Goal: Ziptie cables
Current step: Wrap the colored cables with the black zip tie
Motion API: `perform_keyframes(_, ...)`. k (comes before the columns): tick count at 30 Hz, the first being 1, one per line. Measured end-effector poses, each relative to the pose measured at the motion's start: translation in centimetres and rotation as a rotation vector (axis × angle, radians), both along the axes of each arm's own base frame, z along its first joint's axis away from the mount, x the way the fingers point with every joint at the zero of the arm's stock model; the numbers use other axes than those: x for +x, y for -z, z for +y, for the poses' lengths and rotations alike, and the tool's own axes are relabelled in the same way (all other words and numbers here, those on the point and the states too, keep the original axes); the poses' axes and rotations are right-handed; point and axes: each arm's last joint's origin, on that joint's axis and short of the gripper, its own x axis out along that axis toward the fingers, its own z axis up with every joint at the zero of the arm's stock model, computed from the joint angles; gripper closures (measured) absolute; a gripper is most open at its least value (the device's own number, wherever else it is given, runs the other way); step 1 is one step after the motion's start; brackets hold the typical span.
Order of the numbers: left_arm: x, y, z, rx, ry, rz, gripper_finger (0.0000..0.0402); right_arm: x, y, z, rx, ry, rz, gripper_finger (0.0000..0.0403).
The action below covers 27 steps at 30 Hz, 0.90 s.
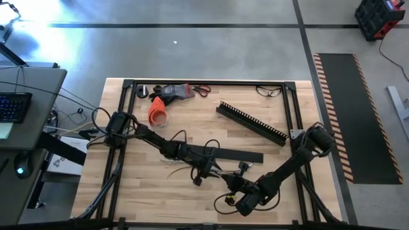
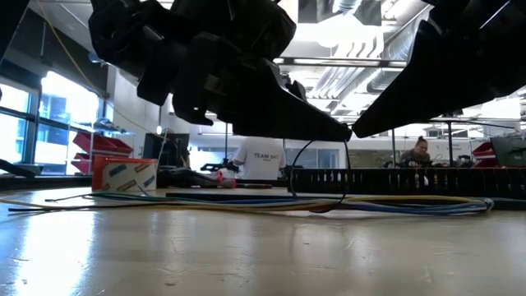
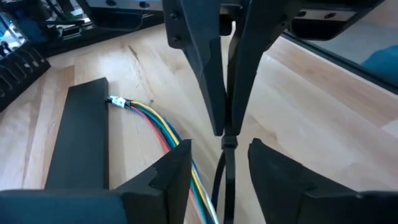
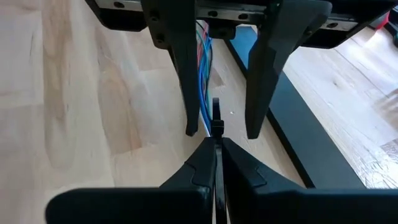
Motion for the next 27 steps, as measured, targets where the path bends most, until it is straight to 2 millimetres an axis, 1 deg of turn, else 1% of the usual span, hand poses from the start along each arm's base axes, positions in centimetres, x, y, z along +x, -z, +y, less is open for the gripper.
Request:
perform_keyframes(7, -0.06, -0.03, -0.28, -0.007, 0.006, 0.0, 0.033, 0.01, 0.0, 0.01, 0.005, 0.003, -0.003, 0.0402)
perform_keyframes(10, 0.02, -0.22, -0.28, -0.014, 0.003, -0.021, 0.035, 0.01, -0.01, 0.01, 0.014, 0.011, -0.008, 0.0402)
perform_keyframes(13, 0.03, -0.23, -0.28, -0.015, 0.002, -0.021, 0.0356, 0.01, -0.01, 0.01, 0.015, 0.011, -0.009, 0.0402)
perform_keyframes(24, 0.0, -0.16, -0.27, -0.01, -0.005, -0.014, 0.0358, 0.02, -0.01, 0.02, 0.016, 0.011, -0.01, 0.0402)
perform_keyframes(27, 0.0, -0.14, -0.26, -0.01, -0.005, -0.013, 0.0365, 0.02, -0.01, 0.02, 0.016, 0.011, -0.01, 0.0402)
